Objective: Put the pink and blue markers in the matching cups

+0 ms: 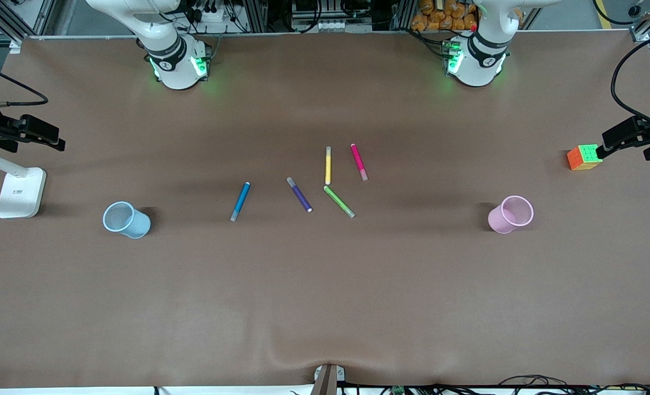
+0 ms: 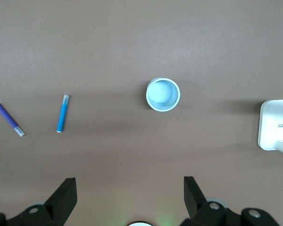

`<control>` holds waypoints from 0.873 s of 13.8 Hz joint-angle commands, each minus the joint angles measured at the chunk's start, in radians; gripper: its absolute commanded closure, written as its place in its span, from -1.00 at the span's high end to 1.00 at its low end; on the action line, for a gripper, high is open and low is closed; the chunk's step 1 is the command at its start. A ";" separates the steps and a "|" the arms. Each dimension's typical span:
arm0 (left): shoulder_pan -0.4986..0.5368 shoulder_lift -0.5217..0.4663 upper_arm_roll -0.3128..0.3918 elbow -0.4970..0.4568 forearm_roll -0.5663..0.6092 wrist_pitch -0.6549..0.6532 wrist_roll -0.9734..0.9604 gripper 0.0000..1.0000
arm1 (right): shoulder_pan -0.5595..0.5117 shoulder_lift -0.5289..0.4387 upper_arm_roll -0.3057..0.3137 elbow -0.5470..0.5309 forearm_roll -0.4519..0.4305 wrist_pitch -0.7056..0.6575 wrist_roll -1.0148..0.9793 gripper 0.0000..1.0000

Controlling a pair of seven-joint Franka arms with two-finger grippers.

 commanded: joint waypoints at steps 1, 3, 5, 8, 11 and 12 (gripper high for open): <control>0.003 -0.001 -0.003 0.006 0.000 -0.012 0.012 1.00 | 0.011 -0.001 -0.001 -0.001 -0.015 0.003 0.011 1.00; 0.003 -0.001 -0.003 0.006 0.000 -0.012 0.012 1.00 | 0.012 -0.001 -0.001 -0.001 -0.022 0.003 0.011 1.00; 0.002 -0.001 -0.005 0.006 -0.001 -0.012 0.011 1.00 | 0.012 -0.001 -0.001 -0.001 -0.025 0.003 0.011 1.00; -0.001 0.007 -0.005 0.004 0.000 -0.012 0.010 1.00 | 0.012 -0.001 -0.001 -0.001 -0.025 0.003 0.011 1.00; -0.013 0.025 -0.006 0.004 -0.001 -0.026 0.009 1.00 | 0.012 -0.001 0.001 -0.001 -0.025 0.003 0.011 1.00; -0.015 0.028 -0.006 0.004 -0.001 -0.026 0.007 1.00 | 0.012 -0.001 -0.001 -0.001 -0.025 0.003 0.011 1.00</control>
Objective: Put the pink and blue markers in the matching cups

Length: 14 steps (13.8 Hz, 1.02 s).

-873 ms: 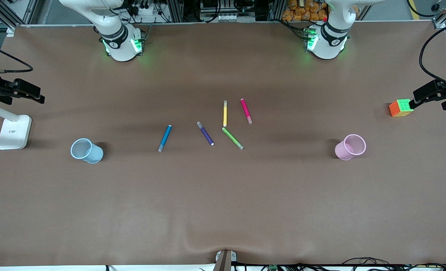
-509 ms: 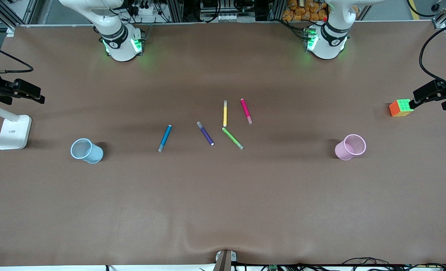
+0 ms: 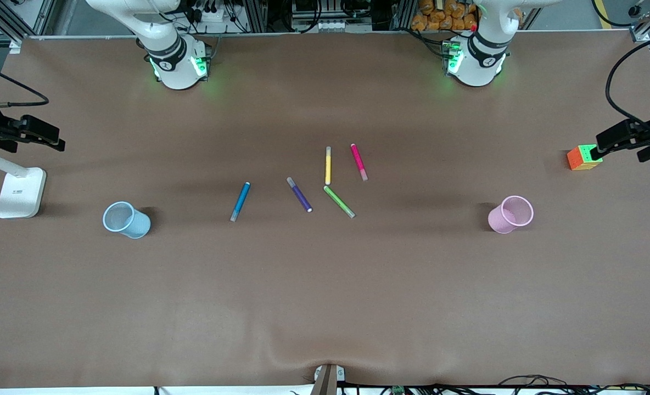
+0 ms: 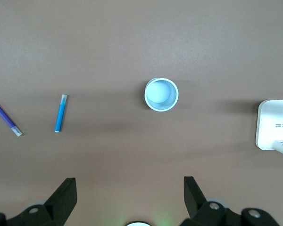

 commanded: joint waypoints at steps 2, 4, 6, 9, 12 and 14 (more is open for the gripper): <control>-0.023 0.023 -0.010 0.007 0.000 -0.017 0.009 1.00 | 0.009 -0.002 -0.002 -0.001 -0.016 0.003 0.010 1.00; -0.042 0.042 -0.020 0.002 0.000 -0.026 0.007 1.00 | 0.009 -0.003 -0.002 -0.001 -0.016 0.003 0.010 1.00; -0.051 0.075 -0.031 0.003 0.000 -0.027 0.014 1.00 | 0.011 -0.003 -0.002 -0.001 -0.016 0.001 0.010 1.00; -0.051 0.097 -0.075 0.005 -0.001 -0.029 0.001 1.00 | 0.011 -0.003 -0.002 -0.001 -0.016 0.001 0.010 1.00; -0.052 0.132 -0.103 0.010 -0.003 -0.023 -0.020 1.00 | 0.011 -0.002 -0.002 -0.001 -0.016 0.003 0.010 1.00; -0.052 0.155 -0.121 0.010 -0.026 -0.015 -0.063 1.00 | 0.011 -0.002 -0.002 -0.001 -0.016 0.003 0.010 1.00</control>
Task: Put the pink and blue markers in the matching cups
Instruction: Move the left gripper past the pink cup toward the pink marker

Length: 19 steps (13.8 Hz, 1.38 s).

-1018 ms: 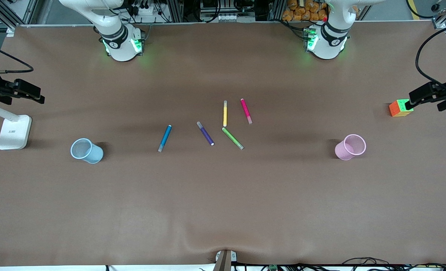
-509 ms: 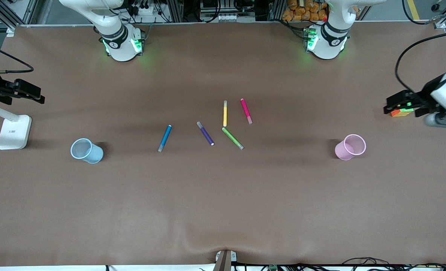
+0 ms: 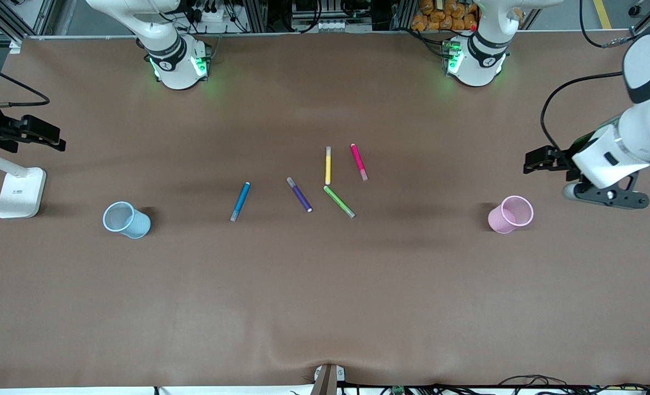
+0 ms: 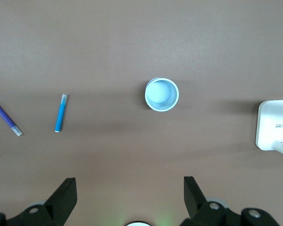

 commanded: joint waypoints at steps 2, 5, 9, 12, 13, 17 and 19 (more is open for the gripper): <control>-0.004 0.050 -0.029 0.014 -0.037 0.015 -0.098 1.00 | 0.009 -0.002 -0.002 -0.001 -0.015 0.001 0.011 1.00; -0.036 0.077 -0.043 0.011 -0.037 0.040 -0.175 1.00 | 0.009 -0.002 -0.002 -0.001 -0.015 0.003 0.011 1.00; -0.099 0.121 -0.046 0.005 -0.036 0.070 -0.314 1.00 | 0.009 -0.002 -0.002 -0.001 -0.015 0.003 0.011 1.00; -0.128 0.161 -0.046 -0.002 -0.037 0.112 -0.404 1.00 | 0.009 -0.002 -0.002 -0.001 -0.015 0.001 0.011 1.00; -0.137 0.163 -0.046 -0.008 -0.039 0.115 -0.430 1.00 | 0.009 -0.002 -0.002 -0.001 -0.015 0.001 0.011 1.00; -0.197 0.170 -0.046 -0.095 -0.063 0.233 -0.529 1.00 | 0.009 0.007 -0.002 -0.001 -0.017 0.006 0.011 1.00; -0.203 0.216 -0.046 -0.106 -0.091 0.269 -0.530 1.00 | 0.015 0.013 -0.002 -0.001 -0.017 0.016 0.011 1.00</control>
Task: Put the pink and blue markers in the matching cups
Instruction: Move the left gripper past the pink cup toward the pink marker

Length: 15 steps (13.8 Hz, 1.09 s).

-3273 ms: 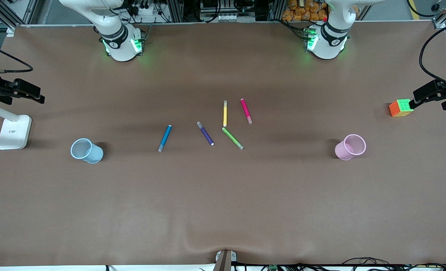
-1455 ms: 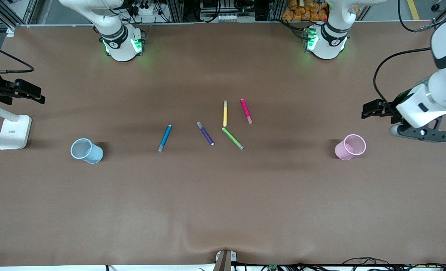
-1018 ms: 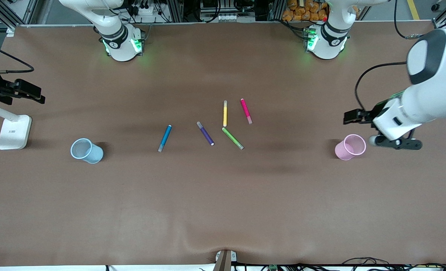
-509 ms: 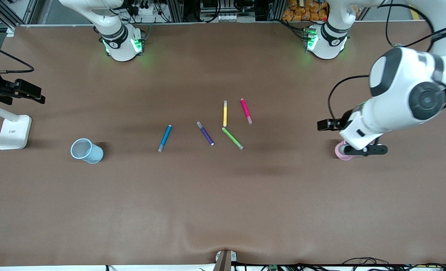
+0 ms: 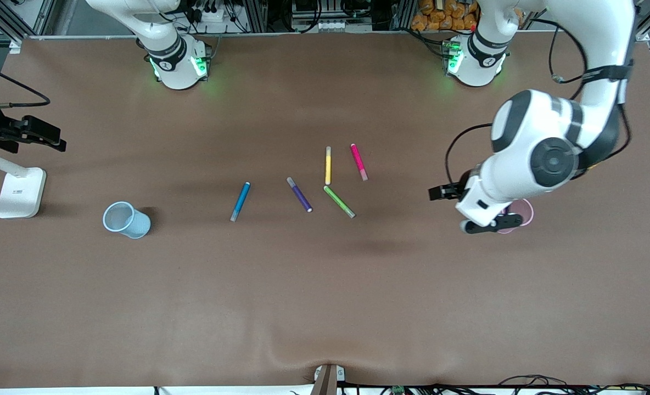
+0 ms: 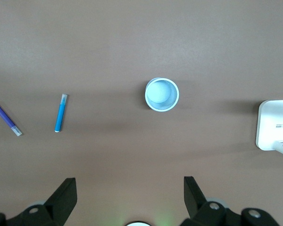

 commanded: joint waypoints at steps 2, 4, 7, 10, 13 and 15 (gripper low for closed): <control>-0.047 0.050 0.004 -0.037 -0.069 0.081 -0.025 1.00 | 0.022 0.020 -0.002 -0.001 -0.034 0.035 0.010 1.00; -0.071 0.091 0.004 -0.039 -0.082 0.104 -0.077 1.00 | 0.022 0.041 -0.002 -0.001 -0.049 0.069 0.010 1.00; -0.151 0.131 0.004 -0.039 -0.082 0.144 -0.183 1.00 | 0.019 0.055 -0.002 -0.001 -0.055 0.124 0.010 1.00; -0.208 0.177 0.004 -0.039 -0.082 0.185 -0.260 1.00 | 0.024 0.084 -0.002 -0.001 -0.090 0.211 0.010 1.00; -0.229 0.215 0.004 -0.063 -0.082 0.237 -0.262 1.00 | 0.024 0.127 -0.002 -0.001 -0.101 0.313 0.010 1.00; -0.242 0.217 0.001 -0.117 -0.083 0.314 -0.262 1.00 | 0.018 0.143 -0.002 -0.001 -0.104 0.351 0.010 1.00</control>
